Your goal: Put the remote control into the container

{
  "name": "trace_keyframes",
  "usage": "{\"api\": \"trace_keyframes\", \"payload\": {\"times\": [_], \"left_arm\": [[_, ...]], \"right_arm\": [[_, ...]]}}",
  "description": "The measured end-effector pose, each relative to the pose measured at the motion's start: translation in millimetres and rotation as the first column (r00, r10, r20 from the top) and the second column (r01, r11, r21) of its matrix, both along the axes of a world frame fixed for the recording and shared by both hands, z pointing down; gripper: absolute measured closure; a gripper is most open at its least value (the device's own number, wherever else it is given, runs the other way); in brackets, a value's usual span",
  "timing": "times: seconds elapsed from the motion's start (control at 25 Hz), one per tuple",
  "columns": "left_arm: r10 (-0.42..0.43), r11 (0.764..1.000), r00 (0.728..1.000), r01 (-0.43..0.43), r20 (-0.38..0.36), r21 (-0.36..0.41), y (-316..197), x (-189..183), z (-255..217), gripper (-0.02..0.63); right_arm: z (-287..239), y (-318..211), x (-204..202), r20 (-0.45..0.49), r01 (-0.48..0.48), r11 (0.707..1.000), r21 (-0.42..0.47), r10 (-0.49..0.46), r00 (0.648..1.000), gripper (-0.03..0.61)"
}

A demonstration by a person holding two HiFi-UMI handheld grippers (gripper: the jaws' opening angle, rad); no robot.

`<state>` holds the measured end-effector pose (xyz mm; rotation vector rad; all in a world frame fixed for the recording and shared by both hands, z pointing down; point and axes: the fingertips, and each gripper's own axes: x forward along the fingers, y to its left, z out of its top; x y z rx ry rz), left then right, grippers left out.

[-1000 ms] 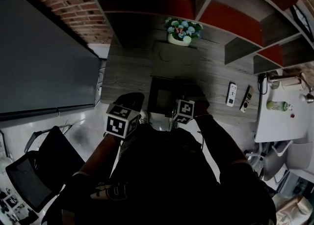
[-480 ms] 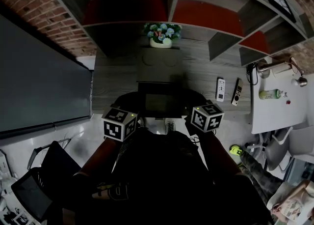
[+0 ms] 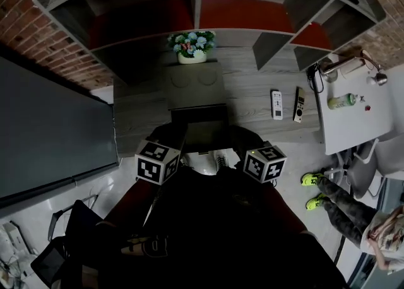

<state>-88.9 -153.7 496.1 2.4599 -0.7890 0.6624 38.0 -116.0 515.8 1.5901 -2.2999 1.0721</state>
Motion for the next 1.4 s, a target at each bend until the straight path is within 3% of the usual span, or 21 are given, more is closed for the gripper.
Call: {"api": "trace_keyframes", "payload": {"times": [0.16,0.32,0.68,1.08,1.24,1.32,1.4], "left_arm": [[0.071,0.997,0.997,-0.071,0.015,0.018,4.3,6.8,0.4,0.607],[0.067,0.998,0.998,-0.067,-0.007,-0.002,3.0,15.9,-2.3,0.607],[0.099,0.995,0.993,-0.099,0.059,-0.011,9.8,50.6,11.8,0.607],[0.015,1.0,0.997,-0.014,0.075,-0.005,2.2,98.9,16.6,0.607],[-0.022,1.0,0.993,0.025,0.114,-0.018,0.9,100.7,29.9,0.607],[-0.047,0.999,0.992,0.05,0.119,-0.021,-0.3,100.6,30.4,0.607],[-0.073,0.997,0.989,0.076,0.126,-0.022,-1.5,98.7,29.5,0.607]], "right_arm": [[6.0,12.1,8.2,-0.066,-0.049,0.999,-0.009,0.048,0.997,0.569],[10.6,24.4,21.5,-0.095,-0.091,0.996,-0.003,0.09,0.991,0.569],[24.1,22.4,83.5,-0.189,-0.116,0.993,-0.017,0.111,0.976,0.569],[68.7,-6.1,198.9,-0.302,-0.177,0.982,-0.062,0.15,0.942,0.568],[100.9,-21.5,243.2,-0.396,-0.214,0.973,-0.085,0.164,0.904,0.565],[115.5,-27.5,259.1,-0.423,-0.232,0.967,-0.101,0.169,0.89,0.523],[129.7,-32.6,269.5,-0.441,-0.239,0.963,-0.126,0.161,0.883,0.433]]}}
